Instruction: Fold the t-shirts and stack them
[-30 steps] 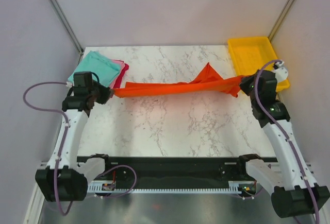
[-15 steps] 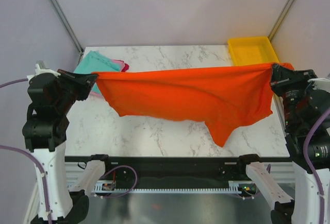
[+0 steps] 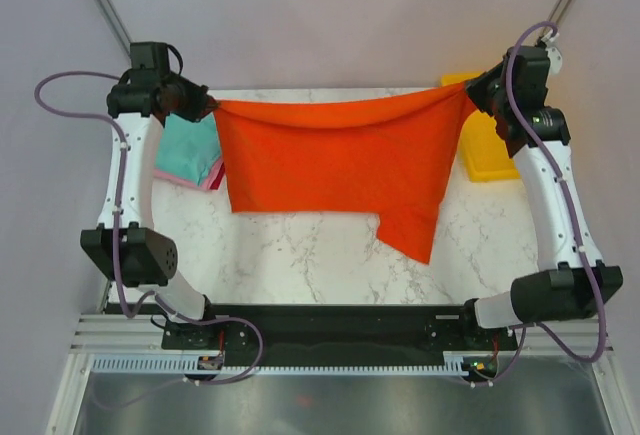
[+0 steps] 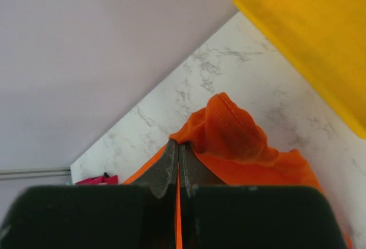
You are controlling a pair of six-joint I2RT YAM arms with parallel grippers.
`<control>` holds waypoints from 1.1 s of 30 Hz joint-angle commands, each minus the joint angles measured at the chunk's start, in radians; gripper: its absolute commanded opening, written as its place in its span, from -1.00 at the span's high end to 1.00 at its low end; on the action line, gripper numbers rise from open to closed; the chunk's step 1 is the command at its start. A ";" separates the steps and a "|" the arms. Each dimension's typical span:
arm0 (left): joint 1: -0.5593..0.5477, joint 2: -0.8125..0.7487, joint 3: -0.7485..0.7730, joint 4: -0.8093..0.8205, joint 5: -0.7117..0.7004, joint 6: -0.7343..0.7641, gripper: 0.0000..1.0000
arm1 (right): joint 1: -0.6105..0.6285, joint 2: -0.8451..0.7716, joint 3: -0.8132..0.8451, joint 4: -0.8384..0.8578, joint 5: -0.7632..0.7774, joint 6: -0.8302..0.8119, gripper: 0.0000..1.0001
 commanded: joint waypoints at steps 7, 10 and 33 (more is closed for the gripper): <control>0.014 0.285 0.598 0.077 0.073 0.071 0.96 | -0.092 0.239 0.345 0.171 -0.261 0.075 1.00; 0.014 0.301 0.479 0.116 0.057 0.073 0.96 | -0.102 0.265 0.273 0.203 -0.270 0.074 1.00; 0.009 -0.258 -1.054 0.690 0.020 0.088 0.96 | -0.128 -0.418 -1.015 0.412 -0.207 -0.083 1.00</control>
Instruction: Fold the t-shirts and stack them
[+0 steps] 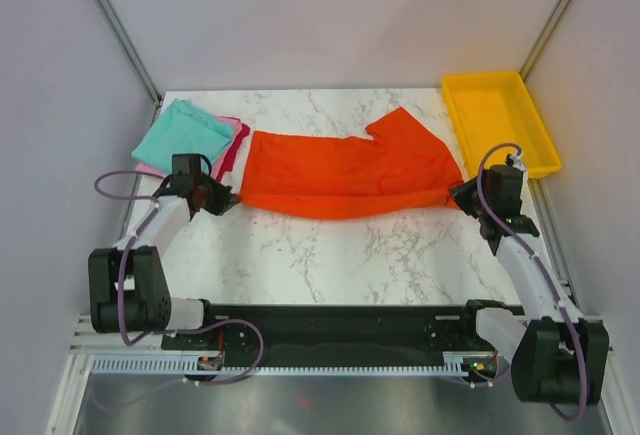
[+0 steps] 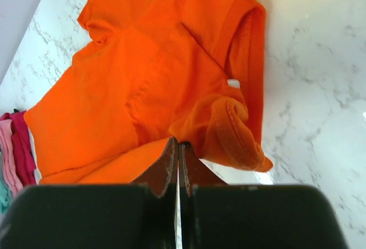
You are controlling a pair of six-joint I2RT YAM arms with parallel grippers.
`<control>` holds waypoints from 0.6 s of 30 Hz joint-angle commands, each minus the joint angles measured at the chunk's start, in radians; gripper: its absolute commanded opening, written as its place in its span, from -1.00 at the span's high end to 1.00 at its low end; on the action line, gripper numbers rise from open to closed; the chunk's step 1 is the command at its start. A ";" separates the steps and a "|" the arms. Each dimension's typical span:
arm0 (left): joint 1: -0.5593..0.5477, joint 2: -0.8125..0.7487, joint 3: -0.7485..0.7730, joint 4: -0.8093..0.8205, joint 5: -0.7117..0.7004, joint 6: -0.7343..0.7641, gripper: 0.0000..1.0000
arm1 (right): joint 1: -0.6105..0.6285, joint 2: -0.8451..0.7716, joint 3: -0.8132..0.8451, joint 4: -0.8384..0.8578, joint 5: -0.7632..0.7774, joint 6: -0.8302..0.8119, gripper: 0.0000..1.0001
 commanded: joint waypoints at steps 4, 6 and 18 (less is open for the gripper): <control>0.004 -0.296 -0.220 0.045 -0.034 0.009 0.96 | -0.006 -0.299 -0.164 -0.094 0.063 -0.025 0.97; 0.004 -0.371 -0.260 0.026 -0.043 -0.010 0.96 | -0.006 -0.396 -0.174 -0.168 0.102 -0.021 0.95; 0.004 -0.694 -0.252 -0.308 -0.126 -0.040 -0.36 | -0.006 -0.731 -0.129 -0.438 0.133 -0.018 -0.43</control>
